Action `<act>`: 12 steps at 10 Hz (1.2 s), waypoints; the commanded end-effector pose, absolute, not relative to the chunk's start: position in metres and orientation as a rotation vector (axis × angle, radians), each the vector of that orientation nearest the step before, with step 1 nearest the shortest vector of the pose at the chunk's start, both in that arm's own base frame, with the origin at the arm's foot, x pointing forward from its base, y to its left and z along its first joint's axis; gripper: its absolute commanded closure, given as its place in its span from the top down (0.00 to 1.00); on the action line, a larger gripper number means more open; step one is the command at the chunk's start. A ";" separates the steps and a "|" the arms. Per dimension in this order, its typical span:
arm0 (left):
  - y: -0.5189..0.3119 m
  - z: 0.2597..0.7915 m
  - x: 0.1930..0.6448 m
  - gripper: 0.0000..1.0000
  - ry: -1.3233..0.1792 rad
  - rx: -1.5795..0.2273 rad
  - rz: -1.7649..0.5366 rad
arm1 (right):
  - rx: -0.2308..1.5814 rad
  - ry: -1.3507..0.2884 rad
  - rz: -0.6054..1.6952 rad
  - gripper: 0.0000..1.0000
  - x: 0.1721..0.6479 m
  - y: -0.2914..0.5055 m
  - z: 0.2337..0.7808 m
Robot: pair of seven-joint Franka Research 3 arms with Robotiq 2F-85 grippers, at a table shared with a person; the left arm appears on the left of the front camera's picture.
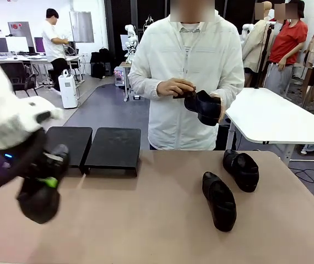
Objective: Organize the shoes by placing them on the stand.
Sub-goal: Place the Shoe from the middle of the table onto the Shoes Stand.
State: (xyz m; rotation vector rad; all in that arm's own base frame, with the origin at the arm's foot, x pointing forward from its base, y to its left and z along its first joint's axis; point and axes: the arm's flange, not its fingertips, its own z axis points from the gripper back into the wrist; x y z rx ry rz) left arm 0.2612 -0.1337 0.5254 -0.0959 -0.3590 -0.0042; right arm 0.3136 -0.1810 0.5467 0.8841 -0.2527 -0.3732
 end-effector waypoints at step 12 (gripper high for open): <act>-0.085 0.531 0.416 0.00 -0.304 0.042 -0.140 | 0.874 -0.248 -0.368 1.00 0.312 -0.183 0.550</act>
